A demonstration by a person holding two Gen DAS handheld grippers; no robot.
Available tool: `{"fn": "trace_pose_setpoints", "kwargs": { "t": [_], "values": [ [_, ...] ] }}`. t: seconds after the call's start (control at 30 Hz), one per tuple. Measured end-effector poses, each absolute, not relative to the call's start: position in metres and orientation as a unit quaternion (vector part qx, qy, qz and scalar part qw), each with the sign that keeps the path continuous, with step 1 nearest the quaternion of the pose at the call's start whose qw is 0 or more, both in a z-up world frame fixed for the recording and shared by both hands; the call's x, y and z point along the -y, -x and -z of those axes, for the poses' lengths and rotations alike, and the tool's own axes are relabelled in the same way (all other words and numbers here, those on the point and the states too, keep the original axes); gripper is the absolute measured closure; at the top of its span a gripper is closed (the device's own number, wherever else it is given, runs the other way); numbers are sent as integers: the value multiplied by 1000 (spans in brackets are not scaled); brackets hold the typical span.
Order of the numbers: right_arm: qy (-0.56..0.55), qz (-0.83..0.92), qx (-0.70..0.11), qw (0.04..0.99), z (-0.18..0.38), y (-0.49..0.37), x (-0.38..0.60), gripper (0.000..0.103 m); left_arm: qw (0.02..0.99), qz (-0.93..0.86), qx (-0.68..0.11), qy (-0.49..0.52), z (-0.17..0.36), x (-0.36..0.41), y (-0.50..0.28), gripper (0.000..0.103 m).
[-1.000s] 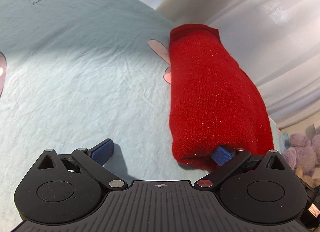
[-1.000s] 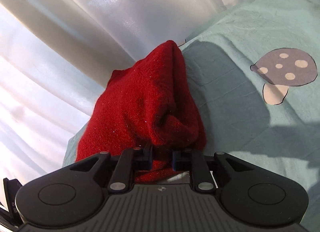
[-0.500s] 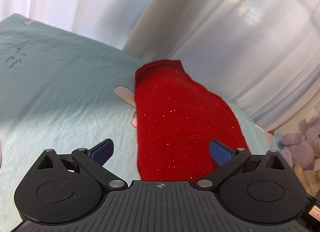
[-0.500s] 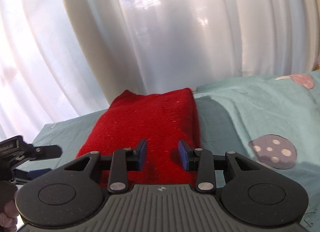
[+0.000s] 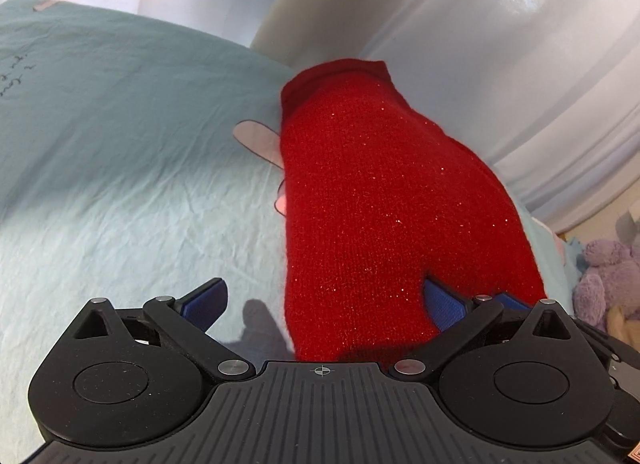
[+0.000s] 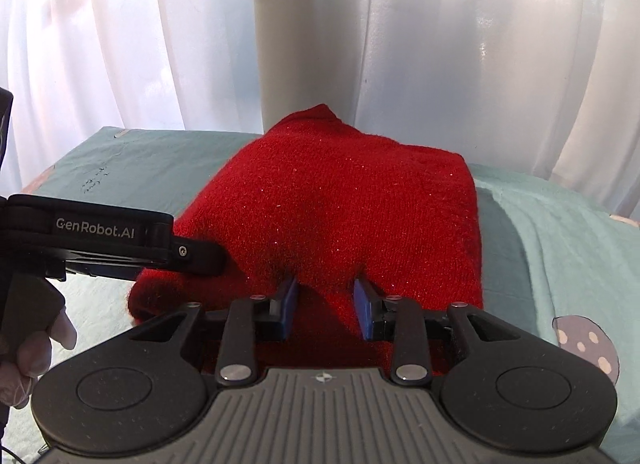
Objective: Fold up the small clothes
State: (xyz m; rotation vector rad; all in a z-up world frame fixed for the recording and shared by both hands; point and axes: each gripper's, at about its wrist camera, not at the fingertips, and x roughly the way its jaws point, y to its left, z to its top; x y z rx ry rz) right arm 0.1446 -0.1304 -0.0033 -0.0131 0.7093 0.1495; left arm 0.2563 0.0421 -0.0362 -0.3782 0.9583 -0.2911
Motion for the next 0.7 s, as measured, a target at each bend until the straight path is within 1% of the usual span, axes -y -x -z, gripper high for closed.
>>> {"fn": "trace_pose_setpoints", "kwargs": {
  "t": [0.1,0.2,0.3,0.4,0.7],
  "values": [
    [-20,-65,-332,941,-10,-131,141,71,860,140,-455,181,36,-44,-255,0],
    [-15,-18,-305,952,-12,-122,154,70,859,138,-457,184,37,-41,-256,0],
    [-13,-4,-348,937,8,-129,165,70,860,138,-457,178,37,-37,-256,0],
    [7,-9,-338,941,16,-125,164,70,860,135,-457,180,37,-37,-256,0],
    [2,-18,-342,940,17,-125,166,69,860,136,-457,183,38,-37,-253,0]
  ]
}}
